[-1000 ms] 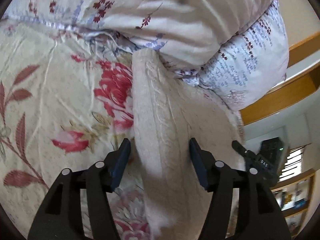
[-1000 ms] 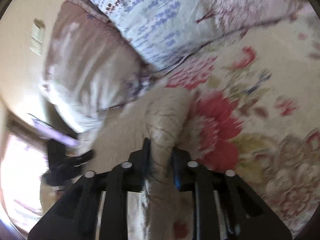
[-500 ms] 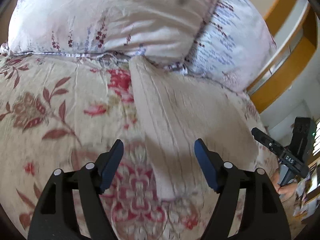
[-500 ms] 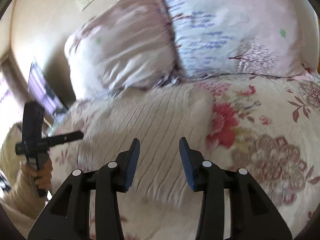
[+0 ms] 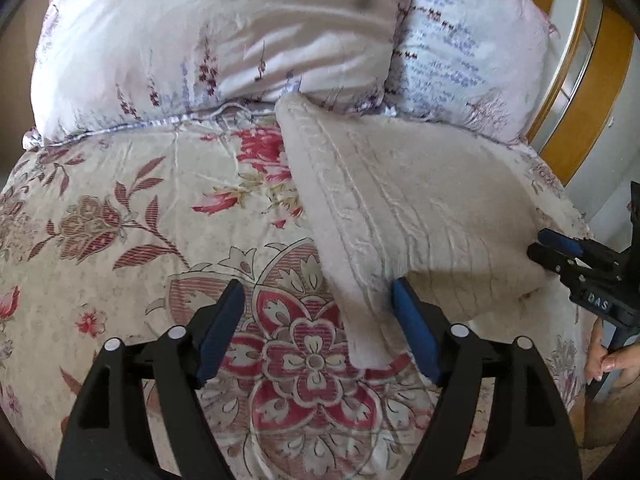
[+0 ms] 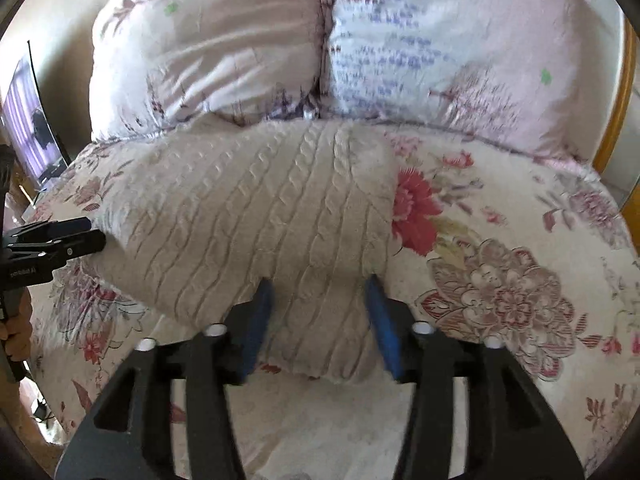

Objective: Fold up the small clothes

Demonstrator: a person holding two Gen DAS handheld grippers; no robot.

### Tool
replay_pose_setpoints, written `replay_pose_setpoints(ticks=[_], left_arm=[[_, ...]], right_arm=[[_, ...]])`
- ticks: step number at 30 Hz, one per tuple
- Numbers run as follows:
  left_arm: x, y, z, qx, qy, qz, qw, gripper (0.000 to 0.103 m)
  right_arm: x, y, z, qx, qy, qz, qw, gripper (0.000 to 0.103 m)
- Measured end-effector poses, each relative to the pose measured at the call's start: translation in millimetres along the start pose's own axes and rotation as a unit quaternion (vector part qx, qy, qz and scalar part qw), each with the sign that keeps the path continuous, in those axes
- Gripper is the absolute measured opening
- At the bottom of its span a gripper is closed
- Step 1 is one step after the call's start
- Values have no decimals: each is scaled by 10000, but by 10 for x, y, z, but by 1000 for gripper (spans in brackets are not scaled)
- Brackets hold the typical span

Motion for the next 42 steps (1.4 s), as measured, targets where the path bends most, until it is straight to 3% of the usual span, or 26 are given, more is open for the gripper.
replay_pose_setpoints(ticks=[1,4,7,11,16,19,30,42], left_arm=[[6,53,24,71,1,-21,10000,83],[40,194,104,275,54,-40,9996,98],[85,312,188,470,145,-91,9987,101],[180,328,303,394,266,-160,9987,101],[353,199,403,87,76,-625,9980,101],[416,151,429,-18,64,-574,9983,101],[509,-44,482,-453,30,-729,9963,101],[542,-99,475,-443,-161,-963,9942,101]], right_arm=[[-5,53,8,148,-7,38,9999,82],[-25,241,37,513,-29,56,9987,94],[-23,376,77,762,-133,192,9968,102],[-35,412,163,798,-354,396,9954,102],[1,282,293,381,-772,373,9956,102],[-19,216,356,205,-869,366,9953,102],[-185,5,472,-247,-584,600,9962,102],[-212,-84,493,-484,-509,673,9953,102]])
Point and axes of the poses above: each gripper's, at about its wrist camera, not at the fingertips, and y roughly against the way its jaws point, x to its right, z to its underside, the point moved 3 cm from there along -y, roughly the way its jaws point, and after that the axes turned 5 degrees about -y, right-handed, at the moved point
